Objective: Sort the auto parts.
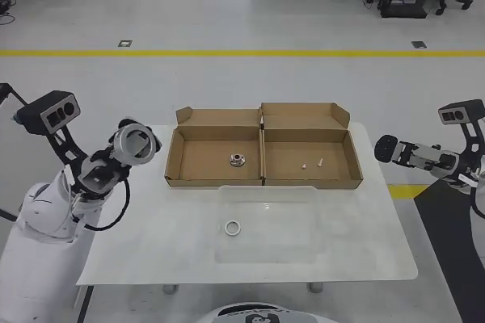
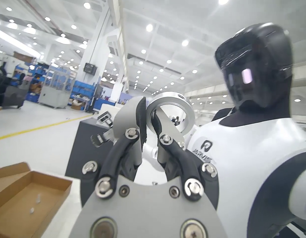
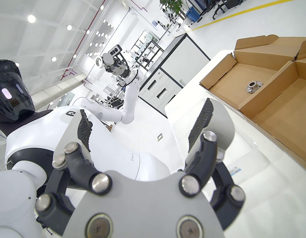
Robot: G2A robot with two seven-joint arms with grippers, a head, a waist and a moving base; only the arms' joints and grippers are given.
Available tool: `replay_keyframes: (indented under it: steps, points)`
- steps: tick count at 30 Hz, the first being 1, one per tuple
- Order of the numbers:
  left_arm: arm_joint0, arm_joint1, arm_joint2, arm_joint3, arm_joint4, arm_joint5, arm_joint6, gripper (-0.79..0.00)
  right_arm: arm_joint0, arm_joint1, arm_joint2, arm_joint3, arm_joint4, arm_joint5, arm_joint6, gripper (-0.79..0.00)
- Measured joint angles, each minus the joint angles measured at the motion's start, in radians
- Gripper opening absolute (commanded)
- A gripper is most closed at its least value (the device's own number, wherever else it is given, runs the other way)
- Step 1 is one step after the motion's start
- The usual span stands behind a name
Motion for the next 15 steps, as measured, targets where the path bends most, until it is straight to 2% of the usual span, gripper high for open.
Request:
replay_keyframes:
  steps: [6, 9, 15]
  points:
    - [-0.067, -0.01, 0.064, 0.023, 0.173, 0.078, 0.021, -0.785, 0.0, 0.0, 0.0, 0.0, 0.0, 0.0, 0.0, 0.0]
    - [-0.144, -0.015, 0.111, 0.046, 0.226, 0.123, 0.019, -0.785, 0.0, 0.0, 0.0, 0.0, 0.0, 0.0, 0.0, 0.0]
    - [-0.333, -0.032, 0.238, 0.165, 0.372, 0.256, -0.016, -0.785, 0.0, 0.0, 0.0, 0.0, 0.0, 0.0, 0.0, 0.0]
